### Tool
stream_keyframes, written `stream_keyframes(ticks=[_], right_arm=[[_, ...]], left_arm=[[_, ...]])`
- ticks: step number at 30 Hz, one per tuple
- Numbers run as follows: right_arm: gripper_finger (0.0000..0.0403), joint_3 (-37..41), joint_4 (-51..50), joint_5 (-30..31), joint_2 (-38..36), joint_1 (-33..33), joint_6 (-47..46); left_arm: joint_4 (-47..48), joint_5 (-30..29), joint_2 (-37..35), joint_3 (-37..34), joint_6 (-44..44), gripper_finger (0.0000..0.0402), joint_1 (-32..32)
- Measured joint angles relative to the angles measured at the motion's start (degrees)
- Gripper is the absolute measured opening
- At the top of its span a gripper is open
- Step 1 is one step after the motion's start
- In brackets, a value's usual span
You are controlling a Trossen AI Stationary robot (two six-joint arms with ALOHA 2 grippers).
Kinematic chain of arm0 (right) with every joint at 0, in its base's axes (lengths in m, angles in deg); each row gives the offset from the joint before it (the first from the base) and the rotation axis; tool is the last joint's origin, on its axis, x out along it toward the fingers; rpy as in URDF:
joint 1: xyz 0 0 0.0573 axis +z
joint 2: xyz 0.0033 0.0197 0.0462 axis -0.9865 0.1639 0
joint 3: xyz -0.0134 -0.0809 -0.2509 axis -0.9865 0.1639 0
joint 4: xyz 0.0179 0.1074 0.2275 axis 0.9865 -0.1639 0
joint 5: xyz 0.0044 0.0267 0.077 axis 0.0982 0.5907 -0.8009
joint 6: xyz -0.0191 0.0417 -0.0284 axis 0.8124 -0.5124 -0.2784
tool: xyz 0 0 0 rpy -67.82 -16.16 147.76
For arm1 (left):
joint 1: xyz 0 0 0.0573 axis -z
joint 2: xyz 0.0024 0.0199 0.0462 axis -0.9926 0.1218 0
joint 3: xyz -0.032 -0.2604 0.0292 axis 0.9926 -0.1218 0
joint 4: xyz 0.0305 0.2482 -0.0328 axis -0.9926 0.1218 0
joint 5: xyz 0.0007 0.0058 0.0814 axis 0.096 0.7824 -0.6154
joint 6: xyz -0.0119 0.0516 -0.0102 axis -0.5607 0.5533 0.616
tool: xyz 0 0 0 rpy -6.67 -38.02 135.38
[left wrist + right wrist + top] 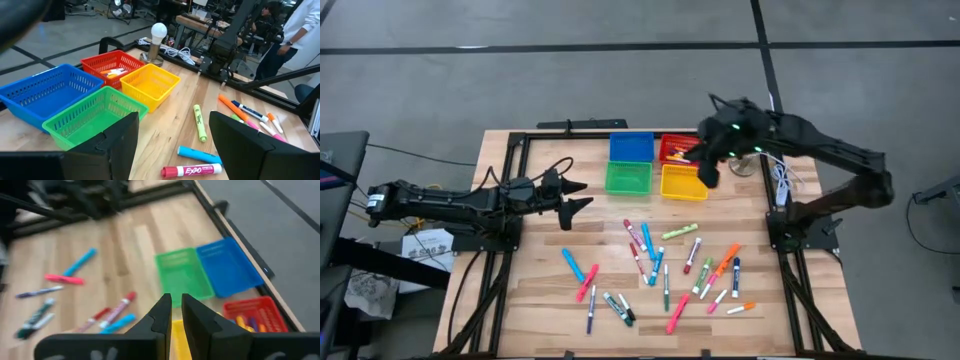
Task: Pick & Place Markers
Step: Put the top pink pen into the red basket
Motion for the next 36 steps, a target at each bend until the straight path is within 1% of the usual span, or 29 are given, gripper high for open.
stream_keyframes(ticks=[6, 12, 18, 25, 36], right_arm=[[0.0033, 4.8, 0.9, 0.0, -8.2, 7.1, -4.6], [0.0033, 12.4, 7.8, 0.0, -15.2, 14.7, -9.0], [0.0033, 20.6, 15.0, 0.0, -19.5, 21.9, -13.1], [0.0033, 28.2, 20.4, 0.1, -20.7, 29.4, -16.2], [0.0033, 34.3, 21.0, 0.1, -17.6, 41.3, -16.7]], left_arm=[[-0.2, 0.0, 0.0, 0.0, 0.0, 0.0242, 0.0], [-0.5, 0.0, 0.0, 0.0, 0.0, 0.0242, 0.0], [-0.8, 0.0, 0.0, 0.0, 0.0, 0.0242, 0.0], [-0.9, 0.0, 0.0, 0.0, -0.5, 0.0241, 0.0], [-1.2, 0.0, 0.0, 0.0, -0.5, 0.0242, 0.0]])
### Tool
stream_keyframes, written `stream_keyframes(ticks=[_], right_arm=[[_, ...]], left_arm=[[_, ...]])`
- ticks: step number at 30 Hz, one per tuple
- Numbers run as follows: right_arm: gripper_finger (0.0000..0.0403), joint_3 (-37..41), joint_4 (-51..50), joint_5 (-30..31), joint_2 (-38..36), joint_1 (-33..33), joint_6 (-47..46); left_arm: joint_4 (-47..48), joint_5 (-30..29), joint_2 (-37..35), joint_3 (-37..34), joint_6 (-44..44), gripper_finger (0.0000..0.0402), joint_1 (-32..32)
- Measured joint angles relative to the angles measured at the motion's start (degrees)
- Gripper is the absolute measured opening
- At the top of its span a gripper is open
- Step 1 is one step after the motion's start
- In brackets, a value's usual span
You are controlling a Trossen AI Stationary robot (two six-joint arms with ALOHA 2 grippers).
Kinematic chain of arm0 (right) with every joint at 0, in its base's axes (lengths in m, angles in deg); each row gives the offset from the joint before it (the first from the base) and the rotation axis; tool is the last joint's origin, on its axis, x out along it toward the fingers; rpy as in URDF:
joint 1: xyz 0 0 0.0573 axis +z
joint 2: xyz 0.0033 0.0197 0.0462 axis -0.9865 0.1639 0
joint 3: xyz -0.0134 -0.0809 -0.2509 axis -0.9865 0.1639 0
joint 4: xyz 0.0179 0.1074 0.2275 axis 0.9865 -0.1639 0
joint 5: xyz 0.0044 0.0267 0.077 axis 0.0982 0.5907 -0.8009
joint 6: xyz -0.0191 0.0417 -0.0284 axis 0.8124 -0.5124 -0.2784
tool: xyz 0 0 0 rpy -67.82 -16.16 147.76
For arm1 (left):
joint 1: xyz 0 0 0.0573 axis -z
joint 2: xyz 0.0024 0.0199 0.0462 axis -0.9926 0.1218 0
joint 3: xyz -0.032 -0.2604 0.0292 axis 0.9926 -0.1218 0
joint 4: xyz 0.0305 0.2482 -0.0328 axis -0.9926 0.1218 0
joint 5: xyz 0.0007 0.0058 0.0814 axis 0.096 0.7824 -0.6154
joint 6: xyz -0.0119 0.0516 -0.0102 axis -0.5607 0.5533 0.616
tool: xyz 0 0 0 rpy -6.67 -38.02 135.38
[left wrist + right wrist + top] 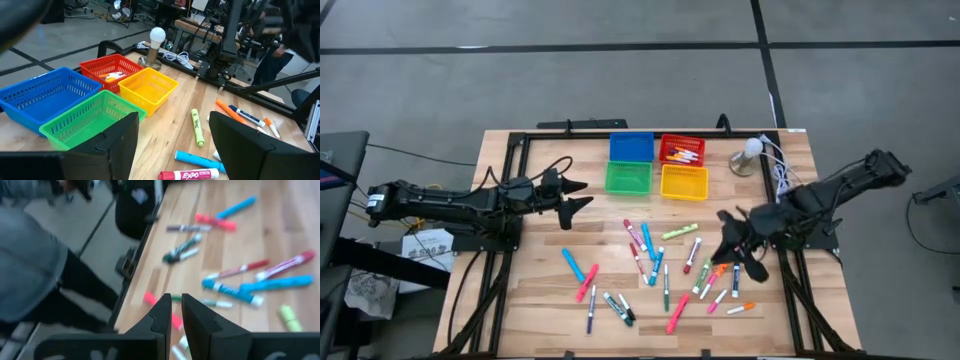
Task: Pick & Place Markers
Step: Put the top pink pen into the red basket
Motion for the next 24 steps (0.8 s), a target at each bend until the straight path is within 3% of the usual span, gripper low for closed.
stream_keyframes(ticks=[12, 24], right_arm=[[0.0033, 6.3, -3.4, 0.0, 4.7, 10.0, 0.4], [0.0033, 7.2, -7.4, -0.1, 14.9, 8.8, 2.3]], left_arm=[[-1.1, 0.0, 0.0, 0.0, 0.0, 0.0242, 0.0], [-1.8, 0.0, 0.0, 0.0, 0.0, 0.0242, 0.0]])
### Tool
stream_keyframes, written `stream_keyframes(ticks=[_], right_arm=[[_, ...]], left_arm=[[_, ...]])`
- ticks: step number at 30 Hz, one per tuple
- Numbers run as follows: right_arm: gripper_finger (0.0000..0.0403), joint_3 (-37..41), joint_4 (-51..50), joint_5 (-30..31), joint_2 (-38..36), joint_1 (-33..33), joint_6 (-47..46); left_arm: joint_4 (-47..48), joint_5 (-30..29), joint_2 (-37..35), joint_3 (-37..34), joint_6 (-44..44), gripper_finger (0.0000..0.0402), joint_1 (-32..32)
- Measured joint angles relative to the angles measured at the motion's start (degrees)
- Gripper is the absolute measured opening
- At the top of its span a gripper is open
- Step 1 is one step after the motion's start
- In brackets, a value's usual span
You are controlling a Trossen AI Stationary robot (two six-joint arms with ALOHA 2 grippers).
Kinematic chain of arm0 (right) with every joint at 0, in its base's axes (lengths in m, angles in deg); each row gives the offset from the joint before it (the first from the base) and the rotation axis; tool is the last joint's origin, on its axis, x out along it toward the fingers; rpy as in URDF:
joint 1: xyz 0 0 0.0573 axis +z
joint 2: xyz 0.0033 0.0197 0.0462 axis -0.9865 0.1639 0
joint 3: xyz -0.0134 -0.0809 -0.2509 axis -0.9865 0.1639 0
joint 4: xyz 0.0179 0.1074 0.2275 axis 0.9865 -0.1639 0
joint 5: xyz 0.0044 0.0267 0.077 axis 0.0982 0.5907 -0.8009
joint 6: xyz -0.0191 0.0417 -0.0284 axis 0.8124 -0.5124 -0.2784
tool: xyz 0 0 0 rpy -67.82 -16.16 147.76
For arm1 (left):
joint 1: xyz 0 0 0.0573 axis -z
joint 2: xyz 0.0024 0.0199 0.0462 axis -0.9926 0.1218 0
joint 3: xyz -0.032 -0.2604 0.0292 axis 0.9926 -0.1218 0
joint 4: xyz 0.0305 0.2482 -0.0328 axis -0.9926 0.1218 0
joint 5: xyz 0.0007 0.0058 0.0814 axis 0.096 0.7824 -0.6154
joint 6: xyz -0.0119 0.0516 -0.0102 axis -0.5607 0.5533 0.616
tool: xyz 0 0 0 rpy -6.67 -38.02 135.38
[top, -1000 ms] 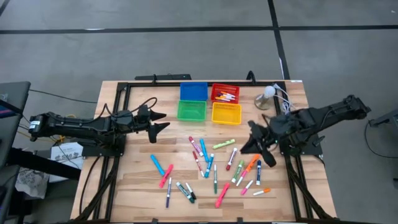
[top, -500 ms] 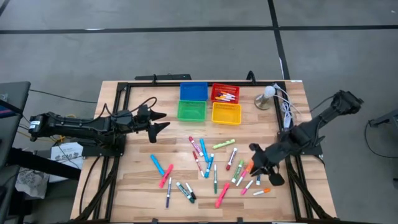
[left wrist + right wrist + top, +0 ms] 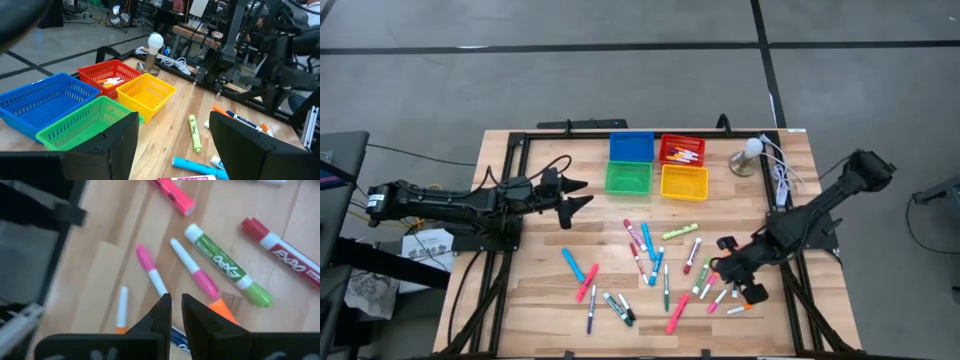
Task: Pick & Place Markers
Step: Put the top pink pen into the red basket
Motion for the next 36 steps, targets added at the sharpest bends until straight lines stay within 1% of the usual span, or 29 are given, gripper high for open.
stream_keyframes(ticks=[5, 9, 15, 19, 24, 28, 36], right_arm=[[0.0037, 0.0, 0.8, -3.3, 4.3, -2.1, 6.9], [0.0054, 0.0, 0.8, -5.7, 7.3, -3.6, 10.7], [0.0074, -0.4, 1.7, -5.8, 11.3, -4.6, 16.4], [0.0077, -2.9, 1.8, -5.8, 14.5, -4.6, 19.8], [0.0078, -6.2, 1.9, -5.6, 18.4, -4.6, 20.8], [0.0078, -7.3, 1.7, -5.7, 20.9, -4.5, 20.8], [0.0078, -8.6, 1.4, -5.6, 22.9, -4.5, 20.8]], left_arm=[[-0.3, 0.0, 0.0, 0.0, 0.0, 0.0241, 0.0], [-0.4, 0.0, 0.0, 0.0, 0.0, 0.0241, 0.0], [-0.6, 0.0, 0.0, 0.0, 0.0, 0.0241, 0.0], [-0.7, 0.0, 0.0, 0.0, 0.0, 0.0241, 0.0], [-0.8, 0.0, 0.0, 0.0, 0.0, 0.0242, 0.0], [-0.8, 0.0, 0.0, 0.0, 0.0, 0.0242, 0.0], [-0.9, 0.0, 0.0, 0.0, 0.0, 0.0242, 0.0]])
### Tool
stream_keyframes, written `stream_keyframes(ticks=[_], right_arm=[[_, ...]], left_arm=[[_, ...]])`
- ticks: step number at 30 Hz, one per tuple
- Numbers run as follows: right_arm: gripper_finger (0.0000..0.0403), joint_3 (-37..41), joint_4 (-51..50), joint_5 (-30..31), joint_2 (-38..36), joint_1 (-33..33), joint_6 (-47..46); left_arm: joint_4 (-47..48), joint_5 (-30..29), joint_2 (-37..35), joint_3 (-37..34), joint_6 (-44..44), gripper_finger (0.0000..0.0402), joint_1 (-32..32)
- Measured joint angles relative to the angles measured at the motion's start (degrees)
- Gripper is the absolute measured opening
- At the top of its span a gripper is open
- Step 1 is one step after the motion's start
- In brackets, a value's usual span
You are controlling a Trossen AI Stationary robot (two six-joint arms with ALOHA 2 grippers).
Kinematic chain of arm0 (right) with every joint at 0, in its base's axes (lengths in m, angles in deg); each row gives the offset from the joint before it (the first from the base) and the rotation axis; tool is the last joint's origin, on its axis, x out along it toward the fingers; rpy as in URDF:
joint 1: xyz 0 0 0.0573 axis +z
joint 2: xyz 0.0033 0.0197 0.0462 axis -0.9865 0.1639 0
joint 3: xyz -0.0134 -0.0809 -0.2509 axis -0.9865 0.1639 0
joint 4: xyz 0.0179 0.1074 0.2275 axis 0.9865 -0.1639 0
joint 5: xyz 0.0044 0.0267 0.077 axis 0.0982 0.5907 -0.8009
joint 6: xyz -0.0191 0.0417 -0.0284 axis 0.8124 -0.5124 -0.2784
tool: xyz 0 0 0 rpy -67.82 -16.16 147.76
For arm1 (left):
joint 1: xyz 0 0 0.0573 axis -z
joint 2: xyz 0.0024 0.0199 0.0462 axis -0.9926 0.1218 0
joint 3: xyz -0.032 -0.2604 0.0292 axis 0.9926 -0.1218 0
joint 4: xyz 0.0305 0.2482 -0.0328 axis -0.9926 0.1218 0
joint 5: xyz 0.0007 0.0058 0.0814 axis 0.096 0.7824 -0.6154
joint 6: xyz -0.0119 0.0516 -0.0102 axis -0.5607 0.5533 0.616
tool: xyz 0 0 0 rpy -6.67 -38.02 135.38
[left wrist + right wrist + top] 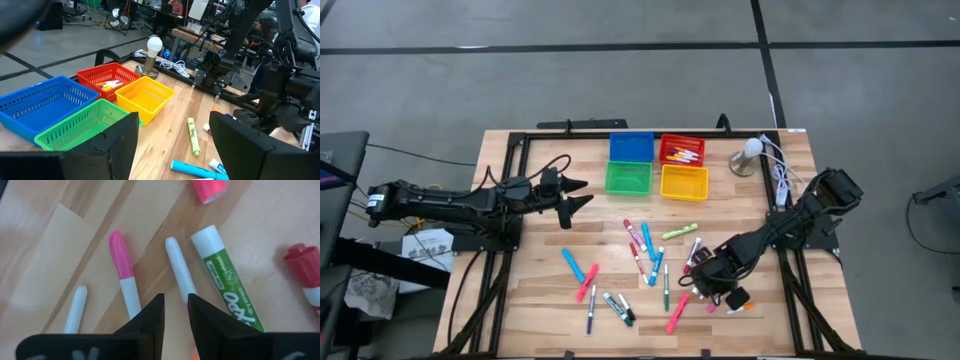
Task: Pick & Place Markers
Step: Put the top pink pen into the red basket
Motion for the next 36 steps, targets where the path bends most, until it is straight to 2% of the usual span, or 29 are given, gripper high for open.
stream_keyframes(ticks=[12, 23, 36], right_arm=[[0.0081, -0.3, -1.4, 0.2, 0.0, -0.4, -0.4], [0.0146, -0.3, -1.5, 1.4, 0.0, -0.8, -0.5], [0.0141, -0.3, -1.5, 1.3, 0.8, -0.8, -0.6]], left_arm=[[0.0, 0.0, 0.0, 0.0, 0.0, 0.0242, 0.0], [0.0, 0.0, 0.0, 0.0, 0.0, 0.0242, 0.0], [-0.1, 0.0, 0.0, 0.0, 0.0, 0.0242, 0.0]])
